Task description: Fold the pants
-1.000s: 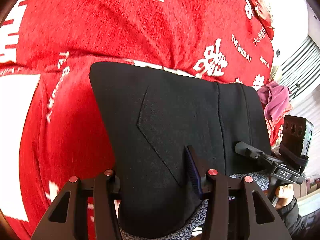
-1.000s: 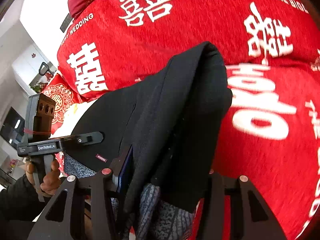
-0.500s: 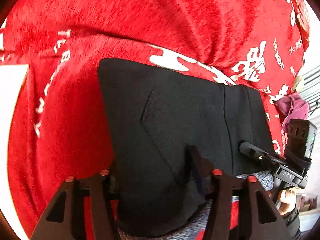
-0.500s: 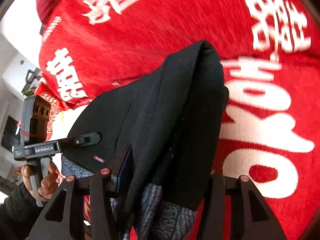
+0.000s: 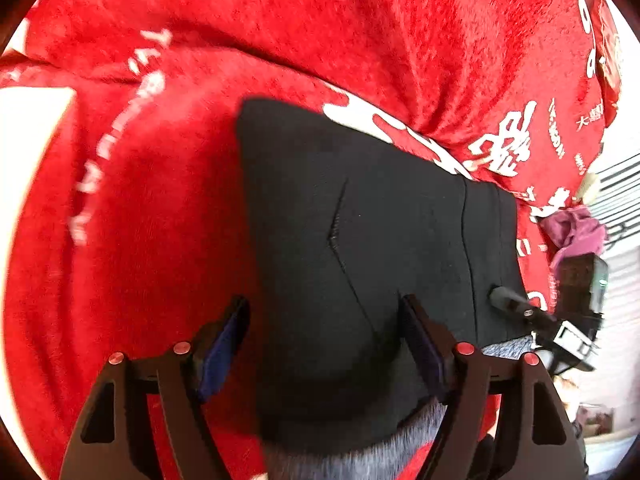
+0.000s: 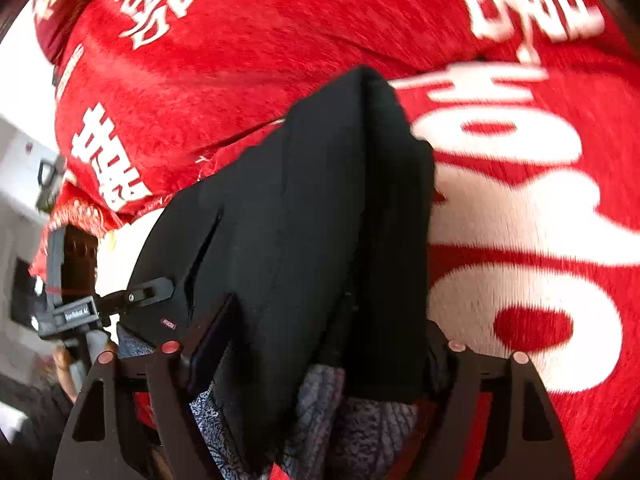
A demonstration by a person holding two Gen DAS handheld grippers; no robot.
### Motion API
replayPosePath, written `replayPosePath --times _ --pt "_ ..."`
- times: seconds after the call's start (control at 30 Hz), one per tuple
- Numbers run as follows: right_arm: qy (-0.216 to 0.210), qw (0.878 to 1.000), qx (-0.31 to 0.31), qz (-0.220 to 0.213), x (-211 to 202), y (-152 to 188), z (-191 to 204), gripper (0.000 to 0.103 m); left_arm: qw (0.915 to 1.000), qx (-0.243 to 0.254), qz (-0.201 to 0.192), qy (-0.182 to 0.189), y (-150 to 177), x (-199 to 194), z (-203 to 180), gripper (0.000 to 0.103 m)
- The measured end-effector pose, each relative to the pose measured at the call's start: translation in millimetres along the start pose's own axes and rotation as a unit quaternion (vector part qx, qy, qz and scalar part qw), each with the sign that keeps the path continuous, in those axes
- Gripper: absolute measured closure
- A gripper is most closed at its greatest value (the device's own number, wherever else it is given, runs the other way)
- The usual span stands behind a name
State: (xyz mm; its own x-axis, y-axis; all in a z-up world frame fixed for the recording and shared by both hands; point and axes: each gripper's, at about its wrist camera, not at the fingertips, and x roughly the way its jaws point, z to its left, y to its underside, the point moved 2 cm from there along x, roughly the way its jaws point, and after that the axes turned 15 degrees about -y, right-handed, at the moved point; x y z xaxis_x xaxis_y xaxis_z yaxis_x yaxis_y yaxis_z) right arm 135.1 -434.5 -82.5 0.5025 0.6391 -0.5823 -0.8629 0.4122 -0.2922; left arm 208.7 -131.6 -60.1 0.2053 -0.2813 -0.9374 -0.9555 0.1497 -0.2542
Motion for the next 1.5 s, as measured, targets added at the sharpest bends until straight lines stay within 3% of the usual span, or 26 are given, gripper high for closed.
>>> replayPosePath --times 0.13,0.2,0.27,0.33,0.4,0.47,0.53,0.6,0.7,0.8,0.97,1.07,1.27,1.37,1.43,1.5 --pt "0.063 0.995 -0.039 -0.067 -43.5 5.2 32.0 0.020 0.9970 0.015 -0.061 -0.044 6.9 -48.7 3.2 0.025" --pt "0.046 0.990 -0.078 -0.107 -66.8 16.7 62.0 0.016 0.9966 0.008 -0.080 -0.019 13.2 -66.0 -0.6 0.025" --pt "-0.007 0.988 -0.114 -0.103 -68.3 31.1 88.7 0.007 0.9961 0.021 -0.086 0.006 22.5 -71.9 -13.9 0.025" --pt "-0.050 0.986 -0.143 -0.068 -53.9 45.2 104.6 0.004 0.9953 0.049 -0.082 0.016 32.6 -65.9 -32.0 0.025" --pt "-0.018 0.987 -0.157 -0.032 -30.1 56.5 98.4 0.004 0.9944 0.073 -0.076 -0.010 40.5 -49.3 -45.5 0.025" --pt "0.006 0.991 -0.130 -0.017 -17.2 58.3 75.2 0.004 0.9957 0.078 -0.046 -0.020 42.2 -28.1 -45.7 0.025" --pt "-0.034 0.994 -0.101 -0.036 -24.1 56.1 64.9 0.004 0.9958 0.078 -0.042 -0.021 40.8 -27.7 -43.1 0.025" --pt "-0.040 0.995 -0.088 -0.038 -34.9 49.7 71.3 0.004 0.9948 0.079 -0.061 -0.023 31.1 -49.6 -46.1 0.025" --pt "-0.039 0.987 -0.137 -0.070 -61.2 30.6 93.6 0.004 0.9897 0.084 -0.115 -0.007 5.5 -85.4 -58.0 0.025" --pt "-0.011 0.980 -0.184 -0.075 -65.2 -2.3 107.4 0.002 0.9880 0.097 -0.120 0.005 -25.5 -86.6 -76.5 0.025" --pt "-0.016 0.985 -0.167 -0.035 -24.4 -54.4 96.4 0.002 0.9938 0.078 -0.045 -0.064 -64.2 -8.8 -81.2 0.025" --pt "0.008 0.990 -0.141 -0.006 5.3 -71.9 71.4 0.002 0.9967 0.050 -0.009 -0.063 -68.6 25.5 -68.3 0.025" --pt "0.017 0.993 -0.113 0.023 31.4 -75.9 40.5 0.001 0.9932 0.082 -0.022 -0.080 -60.2 27.9 -73.3 0.025" --pt "0.024 0.995 -0.099 0.006 16.7 -73.8 49.0 0.001 0.9855 0.099 -0.042 -0.131 -52.6 12.4 -79.2 0.025" --pt "0.033 0.993 -0.111 -0.014 -3.5 -62.7 66.6 0.001 0.9753 0.116 -0.066 -0.176 -39.2 -3.0 -83.7 0.025" --pt "0.064 0.991 -0.118 -0.022 -18.5 -50.1 78.2 0.000 0.9679 0.121 -0.074 -0.207 -26.4 -13.6 -83.9 0.025"
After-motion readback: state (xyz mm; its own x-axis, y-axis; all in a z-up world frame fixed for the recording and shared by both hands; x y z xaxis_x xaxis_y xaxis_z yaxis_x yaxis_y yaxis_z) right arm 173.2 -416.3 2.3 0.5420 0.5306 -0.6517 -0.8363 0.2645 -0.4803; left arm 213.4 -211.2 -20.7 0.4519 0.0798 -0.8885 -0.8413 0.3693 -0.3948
